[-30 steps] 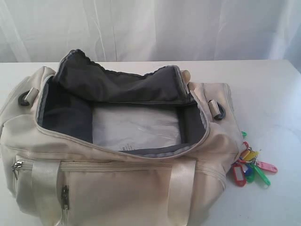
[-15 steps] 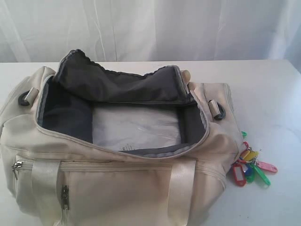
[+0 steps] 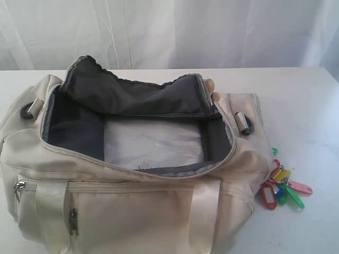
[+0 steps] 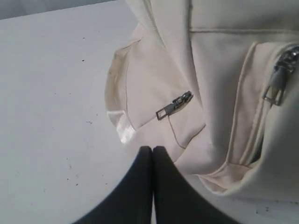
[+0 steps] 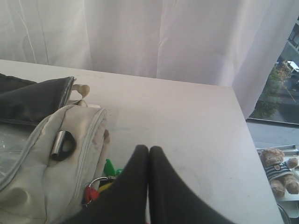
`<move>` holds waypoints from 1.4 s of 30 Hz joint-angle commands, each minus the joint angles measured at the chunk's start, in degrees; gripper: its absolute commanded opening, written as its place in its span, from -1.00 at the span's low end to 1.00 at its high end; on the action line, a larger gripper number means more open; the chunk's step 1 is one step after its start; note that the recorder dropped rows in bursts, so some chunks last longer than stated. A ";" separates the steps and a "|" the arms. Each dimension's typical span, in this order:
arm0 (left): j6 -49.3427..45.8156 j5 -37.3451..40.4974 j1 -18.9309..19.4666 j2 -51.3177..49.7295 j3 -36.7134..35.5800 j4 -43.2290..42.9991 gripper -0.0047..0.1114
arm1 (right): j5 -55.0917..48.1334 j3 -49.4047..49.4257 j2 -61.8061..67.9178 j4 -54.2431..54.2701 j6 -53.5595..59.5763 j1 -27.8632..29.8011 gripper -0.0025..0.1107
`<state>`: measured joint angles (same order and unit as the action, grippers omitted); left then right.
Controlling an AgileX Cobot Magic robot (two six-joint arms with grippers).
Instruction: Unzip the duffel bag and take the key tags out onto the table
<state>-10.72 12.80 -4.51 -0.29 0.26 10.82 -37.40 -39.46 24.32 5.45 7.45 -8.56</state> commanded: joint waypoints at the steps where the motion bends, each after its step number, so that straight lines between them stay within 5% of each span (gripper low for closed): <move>1: 2.26 0.09 -0.15 0.29 -0.26 0.54 -0.92 | 0.20 0.25 -0.20 0.14 -0.23 -0.08 -0.96; 7: 1.70 -0.02 -0.15 0.29 -0.26 -12.06 -0.92 | 0.20 0.25 -0.20 0.14 -0.23 -0.08 -0.96; 13: 2.44 -0.85 -0.15 0.29 -0.26 -11.34 -0.92 | 0.20 0.25 -0.20 0.14 -0.23 -0.08 -0.96; 18: 17.29 -0.44 -0.15 0.29 -0.26 -14.68 -0.92 | 0.20 0.25 -0.20 0.14 -0.23 -0.08 -0.96; 26: 16.93 -0.44 0.16 0.29 -0.26 -14.69 -0.92 | 0.20 0.25 -0.20 0.14 -0.23 -0.08 -0.96; 30: 16.93 -0.44 3.95 0.29 -0.26 -14.59 -0.92 | 0.20 0.25 -0.20 0.14 -0.23 -0.08 -0.96; 42: 16.93 -0.85 3.84 0.29 -0.26 -14.59 -0.92 | 0.20 0.25 -0.20 0.14 -0.23 -0.08 -0.96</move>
<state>5.74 12.23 -0.73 -0.29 0.26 -3.99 -37.40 -39.46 24.32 5.56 7.45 -8.56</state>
